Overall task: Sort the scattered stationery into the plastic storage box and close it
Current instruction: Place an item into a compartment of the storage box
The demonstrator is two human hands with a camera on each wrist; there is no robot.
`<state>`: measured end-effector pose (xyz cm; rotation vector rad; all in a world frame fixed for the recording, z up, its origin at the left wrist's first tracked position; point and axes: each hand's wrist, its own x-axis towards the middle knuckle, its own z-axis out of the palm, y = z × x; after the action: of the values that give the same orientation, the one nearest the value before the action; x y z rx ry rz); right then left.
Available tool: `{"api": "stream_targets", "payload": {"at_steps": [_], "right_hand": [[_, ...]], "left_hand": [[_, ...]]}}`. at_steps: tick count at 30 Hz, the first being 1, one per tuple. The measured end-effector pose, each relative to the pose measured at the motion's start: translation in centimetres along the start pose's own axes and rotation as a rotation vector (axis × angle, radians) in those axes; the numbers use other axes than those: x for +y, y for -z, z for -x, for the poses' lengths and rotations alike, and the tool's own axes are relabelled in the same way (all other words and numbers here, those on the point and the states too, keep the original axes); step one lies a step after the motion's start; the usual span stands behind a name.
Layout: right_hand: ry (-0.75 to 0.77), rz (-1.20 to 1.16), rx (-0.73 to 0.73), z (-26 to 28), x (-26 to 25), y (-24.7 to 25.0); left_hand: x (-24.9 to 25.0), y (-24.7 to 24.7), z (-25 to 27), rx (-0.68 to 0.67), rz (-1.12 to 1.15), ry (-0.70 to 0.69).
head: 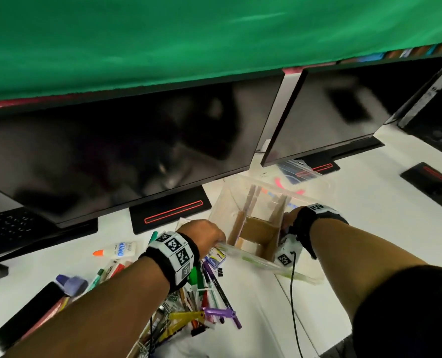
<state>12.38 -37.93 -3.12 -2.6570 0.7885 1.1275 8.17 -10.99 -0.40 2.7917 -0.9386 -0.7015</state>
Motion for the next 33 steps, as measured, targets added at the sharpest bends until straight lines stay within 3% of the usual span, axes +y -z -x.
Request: {"api": "stream_targets", "payload": {"at_steps": [4, 11, 16, 20, 24, 27, 29, 31, 33], "right_hand": [[0.004, -0.072, -0.006, 3.4, -0.4, 0.3], [0.014, -0.290, -0.072, -0.6, 0.9, -0.4], [0.038, -0.355, 0.035, 0.9, 1.3, 0.5], [0.158, -0.445, 0.216, 3.5, 1.3, 1.2], [0.264, -0.268, 0.336, 8.5, 2.4, -0.3], [0.358, -0.169, 0.369, 12.0, 4.1, -3.2], [0.406, -0.152, 0.377, 13.3, 5.1, -5.2], [0.443, -0.141, 0.386, 13.5, 6.1, -7.1], [0.495, -0.100, 0.442, 12.9, 6.9, -8.9]], "left_hand": [[-0.3, -0.1, -0.4, -0.013, 0.017, -0.009], [-0.7, -0.4, -0.9, 0.002, 0.029, -0.016], [-0.9, -0.5, -0.9, 0.006, 0.012, -0.030], [-0.9, -0.5, -0.6, 0.020, 0.009, -0.025], [-0.8, -0.6, -0.3, 0.057, 0.008, -0.021], [-0.9, -1.0, 0.2, 0.146, 0.061, -0.039], [-1.3, -1.0, 0.7, 0.296, 0.148, -0.051], [-2.2, -0.8, 1.3, 0.464, 0.244, -0.005], [-3.6, -0.9, 1.4, 0.503, 0.265, 0.103]]}}
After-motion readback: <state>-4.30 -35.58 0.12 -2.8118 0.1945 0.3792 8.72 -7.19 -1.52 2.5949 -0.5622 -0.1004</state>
